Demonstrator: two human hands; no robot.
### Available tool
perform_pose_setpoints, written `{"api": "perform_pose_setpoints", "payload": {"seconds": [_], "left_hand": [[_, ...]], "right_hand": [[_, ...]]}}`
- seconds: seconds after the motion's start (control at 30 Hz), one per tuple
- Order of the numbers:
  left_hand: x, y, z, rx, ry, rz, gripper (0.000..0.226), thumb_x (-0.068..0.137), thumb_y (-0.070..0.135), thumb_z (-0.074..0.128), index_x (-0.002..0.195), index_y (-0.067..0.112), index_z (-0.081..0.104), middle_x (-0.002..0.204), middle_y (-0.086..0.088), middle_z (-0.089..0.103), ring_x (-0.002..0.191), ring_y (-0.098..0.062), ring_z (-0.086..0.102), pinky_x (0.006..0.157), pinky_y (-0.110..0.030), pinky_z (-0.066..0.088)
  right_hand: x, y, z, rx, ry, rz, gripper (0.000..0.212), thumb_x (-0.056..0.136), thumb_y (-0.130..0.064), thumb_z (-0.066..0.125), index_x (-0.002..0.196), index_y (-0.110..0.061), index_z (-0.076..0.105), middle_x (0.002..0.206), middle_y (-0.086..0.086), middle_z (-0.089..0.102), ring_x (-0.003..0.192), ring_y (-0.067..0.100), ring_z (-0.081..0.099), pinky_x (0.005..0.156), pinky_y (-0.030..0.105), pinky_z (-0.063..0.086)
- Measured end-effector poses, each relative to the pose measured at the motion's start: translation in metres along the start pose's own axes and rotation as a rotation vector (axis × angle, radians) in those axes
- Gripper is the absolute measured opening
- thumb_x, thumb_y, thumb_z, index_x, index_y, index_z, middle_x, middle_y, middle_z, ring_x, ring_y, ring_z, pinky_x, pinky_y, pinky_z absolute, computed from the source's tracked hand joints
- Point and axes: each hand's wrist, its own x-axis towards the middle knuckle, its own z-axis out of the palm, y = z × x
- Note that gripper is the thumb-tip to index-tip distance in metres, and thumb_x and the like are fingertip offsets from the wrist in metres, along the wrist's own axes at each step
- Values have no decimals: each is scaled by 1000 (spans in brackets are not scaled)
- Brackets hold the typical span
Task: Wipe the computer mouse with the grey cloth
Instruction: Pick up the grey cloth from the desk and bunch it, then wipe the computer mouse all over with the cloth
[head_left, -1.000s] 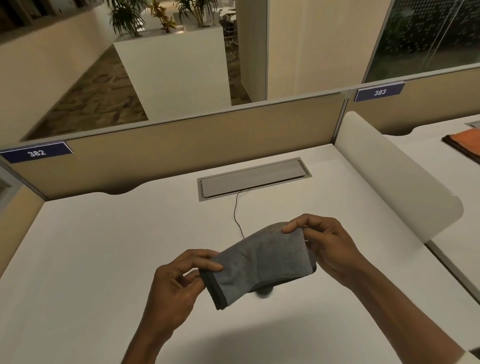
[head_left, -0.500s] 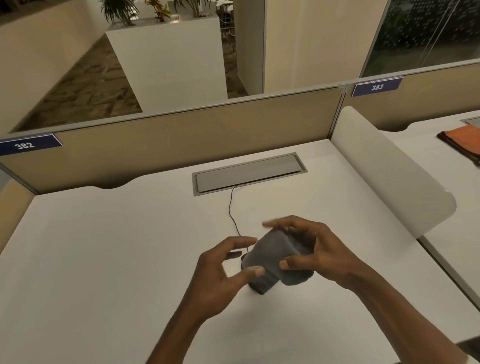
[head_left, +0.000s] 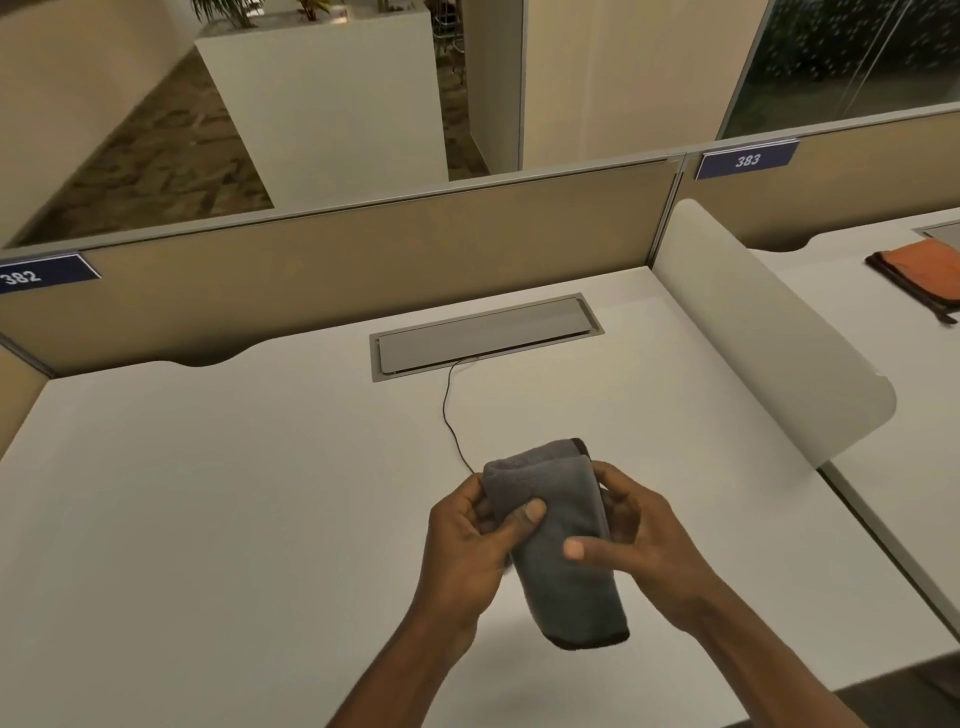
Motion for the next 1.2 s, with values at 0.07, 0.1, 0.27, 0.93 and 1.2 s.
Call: {"api": "perform_pose_setpoints", "payload": {"seconds": [0.07, 0.1, 0.27, 0.93, 1.2], "left_hand": [[2, -11, 1, 75, 49, -18, 39, 79, 39, 89, 115, 33, 77, 113, 11, 82, 105, -9, 79, 77, -18, 63], [3, -18, -1, 148, 80, -18, 38, 79, 40, 90, 114, 33, 76, 110, 14, 82, 103, -7, 78, 76, -17, 62], [18, -49, -28, 519, 174, -14, 32, 78, 49, 91, 100, 37, 71, 100, 20, 78, 96, -2, 74, 76, -17, 59], [67, -121, -68, 1062, -148, -169, 150, 57, 73, 89, 167, 33, -4, 176, 6, 18, 159, -25, 28, 126, -43, 32], [67, -130, -68, 1040, -98, -144, 133, 63, 60, 89, 165, 30, 9, 163, 5, 41, 147, -23, 44, 120, -43, 44]], "right_hand": [[-3, 7, -6, -64, 44, 37, 58, 86, -16, 88, 137, -22, 62, 125, 10, 76, 115, 31, 73, 79, 34, 64], [-4, 9, -9, -92, 61, 48, 52, 88, -15, 85, 134, -22, 63, 121, 9, 78, 111, 31, 75, 73, 34, 64], [-2, 27, -31, -504, 233, 17, 38, 90, -15, 81, 122, -31, 69, 114, -12, 78, 105, 11, 75, 83, 38, 65], [82, 80, 21, -1369, 4, -34, 30, 87, -13, 66, 117, -11, 60, 106, 11, 60, 77, 27, 63, 58, 28, 42], [89, 90, 20, -1368, -113, -132, 50, 83, -6, 69, 132, -16, 60, 102, 7, 70, 84, 26, 64, 48, 31, 51]]}}
